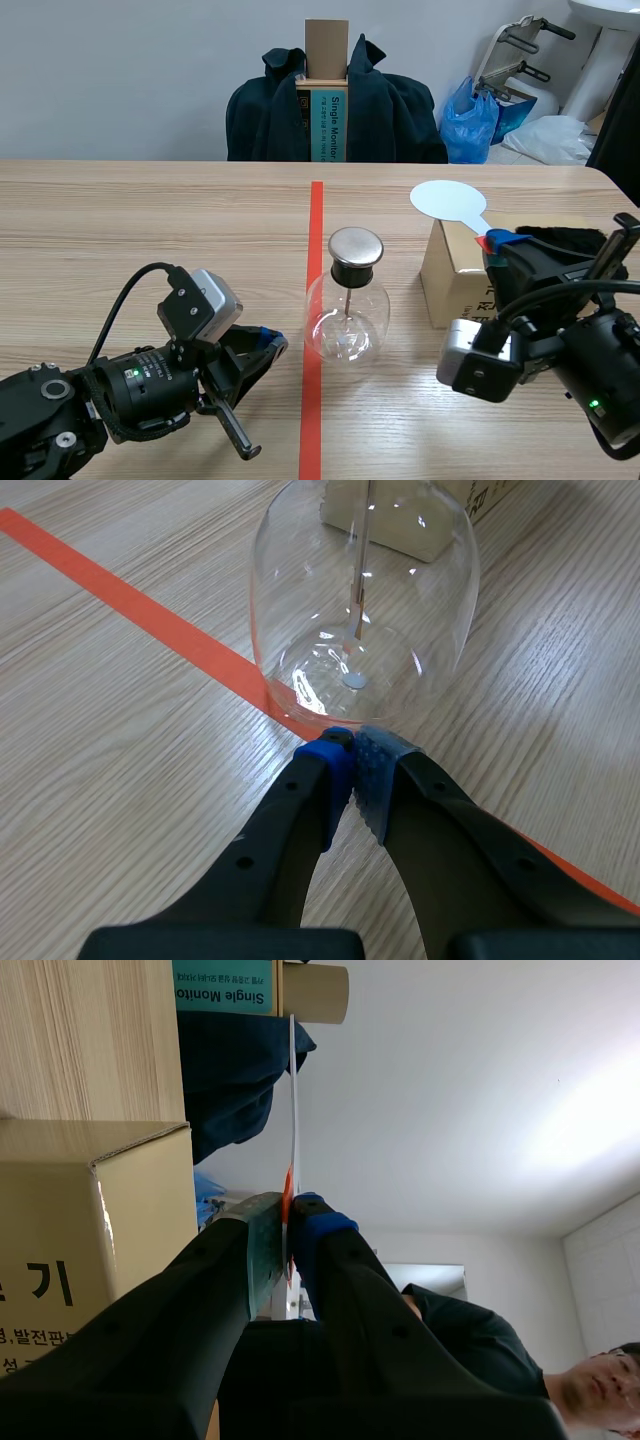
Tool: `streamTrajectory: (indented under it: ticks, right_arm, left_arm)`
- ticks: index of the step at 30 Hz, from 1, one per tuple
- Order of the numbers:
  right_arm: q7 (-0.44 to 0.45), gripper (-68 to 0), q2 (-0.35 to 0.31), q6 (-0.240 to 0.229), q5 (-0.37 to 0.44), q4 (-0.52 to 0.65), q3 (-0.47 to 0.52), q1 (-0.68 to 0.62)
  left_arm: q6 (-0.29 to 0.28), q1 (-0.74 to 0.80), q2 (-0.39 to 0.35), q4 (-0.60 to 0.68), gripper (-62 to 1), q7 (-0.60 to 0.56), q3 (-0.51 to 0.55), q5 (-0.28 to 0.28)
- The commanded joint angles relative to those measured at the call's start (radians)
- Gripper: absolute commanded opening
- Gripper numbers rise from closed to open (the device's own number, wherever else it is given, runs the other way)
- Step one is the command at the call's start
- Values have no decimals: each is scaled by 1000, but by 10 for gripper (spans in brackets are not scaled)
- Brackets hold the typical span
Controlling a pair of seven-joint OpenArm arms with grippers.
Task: Do the electroscope experiment.
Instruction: 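Move the plate toward and away from the electroscope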
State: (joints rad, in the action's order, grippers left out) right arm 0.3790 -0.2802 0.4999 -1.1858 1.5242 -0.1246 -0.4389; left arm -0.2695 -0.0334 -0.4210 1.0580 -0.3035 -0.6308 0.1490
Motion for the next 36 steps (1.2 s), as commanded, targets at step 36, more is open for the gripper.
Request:
streamTrajectory:
  ticks: [36]
  right_arm:
    - [374, -667, -16, 9, 7, 15, 8, 3]
  left_arm:
    - [-2, -6, 5, 26, -583, -13, 3, 3]
